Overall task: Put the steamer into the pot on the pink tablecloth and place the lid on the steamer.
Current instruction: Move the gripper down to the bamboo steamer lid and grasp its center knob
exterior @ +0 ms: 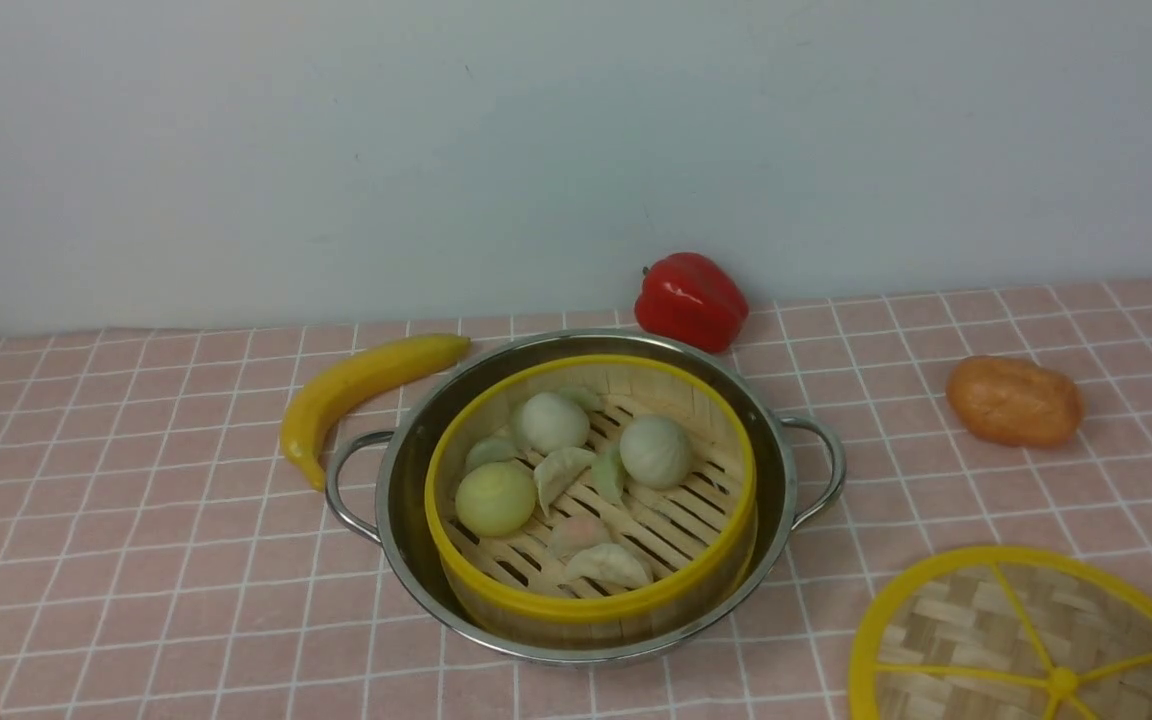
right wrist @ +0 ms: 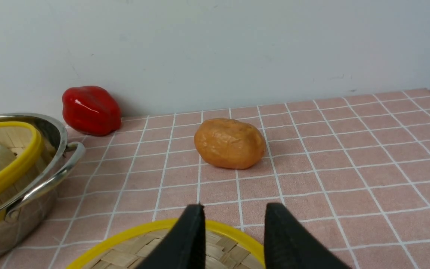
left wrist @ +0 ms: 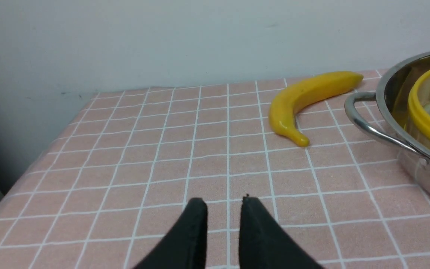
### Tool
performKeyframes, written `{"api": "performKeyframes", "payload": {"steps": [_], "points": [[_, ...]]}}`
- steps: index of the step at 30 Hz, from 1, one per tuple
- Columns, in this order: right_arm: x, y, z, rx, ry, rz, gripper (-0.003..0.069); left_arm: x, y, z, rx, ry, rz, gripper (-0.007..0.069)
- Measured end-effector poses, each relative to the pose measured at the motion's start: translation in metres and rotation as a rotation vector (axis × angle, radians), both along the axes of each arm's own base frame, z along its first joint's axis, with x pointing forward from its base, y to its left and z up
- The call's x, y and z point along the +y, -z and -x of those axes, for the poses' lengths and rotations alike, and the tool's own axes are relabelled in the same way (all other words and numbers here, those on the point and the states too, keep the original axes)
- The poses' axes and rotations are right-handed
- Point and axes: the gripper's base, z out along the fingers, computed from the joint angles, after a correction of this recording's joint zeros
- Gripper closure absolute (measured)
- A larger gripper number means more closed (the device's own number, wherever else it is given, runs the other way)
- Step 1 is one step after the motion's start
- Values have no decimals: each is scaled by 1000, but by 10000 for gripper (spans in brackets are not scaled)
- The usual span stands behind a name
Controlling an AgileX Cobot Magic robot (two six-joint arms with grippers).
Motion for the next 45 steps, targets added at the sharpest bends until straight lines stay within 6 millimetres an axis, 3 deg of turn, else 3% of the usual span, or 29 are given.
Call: {"api": "performKeyframes", "payload": {"steps": [13,45], "points": [[0,0,0,0,0,0,416,-5,2,1,14,99,11,487],[0,0,0,0,0,0,416,2,4,2,23,-13,129,436]]}}
